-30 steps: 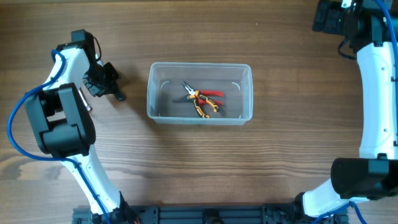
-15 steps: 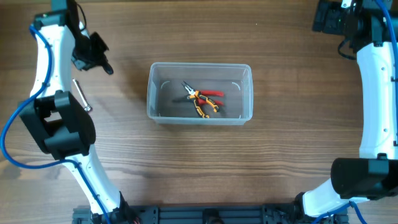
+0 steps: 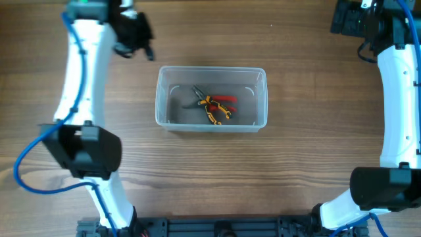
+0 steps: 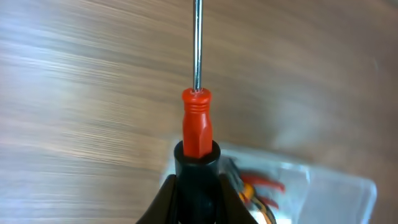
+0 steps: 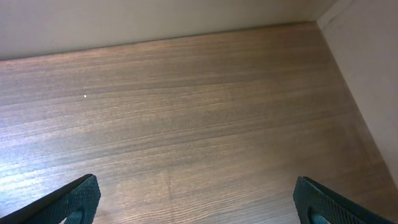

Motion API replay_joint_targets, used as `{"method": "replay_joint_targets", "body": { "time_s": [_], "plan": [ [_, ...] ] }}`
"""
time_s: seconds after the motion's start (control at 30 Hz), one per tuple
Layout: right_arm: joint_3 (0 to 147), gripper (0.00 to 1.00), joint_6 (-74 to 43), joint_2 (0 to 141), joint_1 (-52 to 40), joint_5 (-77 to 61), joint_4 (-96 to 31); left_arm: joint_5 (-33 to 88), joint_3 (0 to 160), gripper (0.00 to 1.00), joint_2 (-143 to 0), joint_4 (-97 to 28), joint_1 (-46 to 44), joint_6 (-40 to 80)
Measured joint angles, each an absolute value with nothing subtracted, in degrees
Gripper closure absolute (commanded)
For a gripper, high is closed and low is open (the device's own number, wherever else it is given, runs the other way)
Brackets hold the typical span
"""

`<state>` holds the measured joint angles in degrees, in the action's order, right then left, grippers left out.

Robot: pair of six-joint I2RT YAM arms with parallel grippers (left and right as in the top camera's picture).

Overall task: Pack container
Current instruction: 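Carry the screwdriver over the container with the left gripper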

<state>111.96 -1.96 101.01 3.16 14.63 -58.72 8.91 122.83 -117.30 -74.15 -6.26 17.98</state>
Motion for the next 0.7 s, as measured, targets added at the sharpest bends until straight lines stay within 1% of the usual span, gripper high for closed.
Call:
{"method": "replay_joint_targets", "body": {
  "time_s": [0.2, 0.3, 0.4, 0.53, 0.7],
  "plan": [
    [111.96, 0.0, -1.96, 101.01, 3.16, 14.63, -58.72, 8.91, 122.85, 0.86, -117.3, -75.35, -17.72, 11.99],
    [111.96, 0.0, -1.96, 101.01, 3.16, 14.63, -58.74, 8.88, 122.87, 0.85, -117.3, -77.01, -22.7, 6.11],
    [111.96, 0.0, -1.96, 101.01, 3.16, 14.63, -58.74, 8.62, 122.87, 0.88, -117.3, -78.52, -26.44, 0.32],
    [111.96, 0.0, -1.96, 101.01, 3.16, 14.63, -58.74, 7.49, 122.87, 0.9, -117.3, -80.16, -29.34, -5.45],
    [111.96, 0.0, -1.96, 101.01, 3.16, 14.63, -58.72, 6.61, 122.87, 0.9, -117.3, -81.38, -29.91, -9.02]
  ]
}}
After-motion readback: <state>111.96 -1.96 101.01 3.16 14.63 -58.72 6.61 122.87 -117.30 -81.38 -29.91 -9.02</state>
